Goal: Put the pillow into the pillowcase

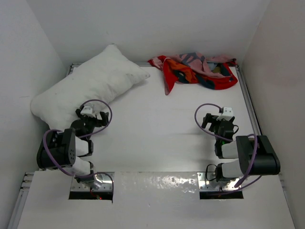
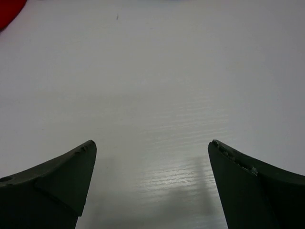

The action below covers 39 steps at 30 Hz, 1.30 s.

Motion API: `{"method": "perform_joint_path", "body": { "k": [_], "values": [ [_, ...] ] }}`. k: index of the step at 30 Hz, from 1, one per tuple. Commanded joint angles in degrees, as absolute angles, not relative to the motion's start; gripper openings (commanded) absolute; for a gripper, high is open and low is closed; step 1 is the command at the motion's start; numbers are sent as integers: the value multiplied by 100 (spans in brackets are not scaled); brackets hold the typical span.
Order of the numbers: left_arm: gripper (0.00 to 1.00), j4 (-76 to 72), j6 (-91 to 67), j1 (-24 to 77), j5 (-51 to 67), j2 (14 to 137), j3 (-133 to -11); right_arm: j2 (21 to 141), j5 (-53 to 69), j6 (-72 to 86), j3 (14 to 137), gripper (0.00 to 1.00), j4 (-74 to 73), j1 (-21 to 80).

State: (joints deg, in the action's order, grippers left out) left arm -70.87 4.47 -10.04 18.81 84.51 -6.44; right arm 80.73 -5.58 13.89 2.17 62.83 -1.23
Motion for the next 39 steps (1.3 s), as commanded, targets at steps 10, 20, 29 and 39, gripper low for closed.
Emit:
{"method": "perform_joint_path", "body": {
  "k": [10,20,29,39],
  "values": [
    [100,-6993,606,-1046,2408,7948,-965,7276,596,1406,4021,99,1049,-79],
    [100,1340,2807,-1011,1988,7908,-6588,10988,-872,895,10323,62,-2248,755],
    [100,2565,4191,-870,2109,9789,-7839,13226,-334,1792,11628,88,-1029,1590],
    [45,2047,4711,-817,1345,10213,-7154,14185,-641,1925,11302,46,-334,2100]
  ]
}}
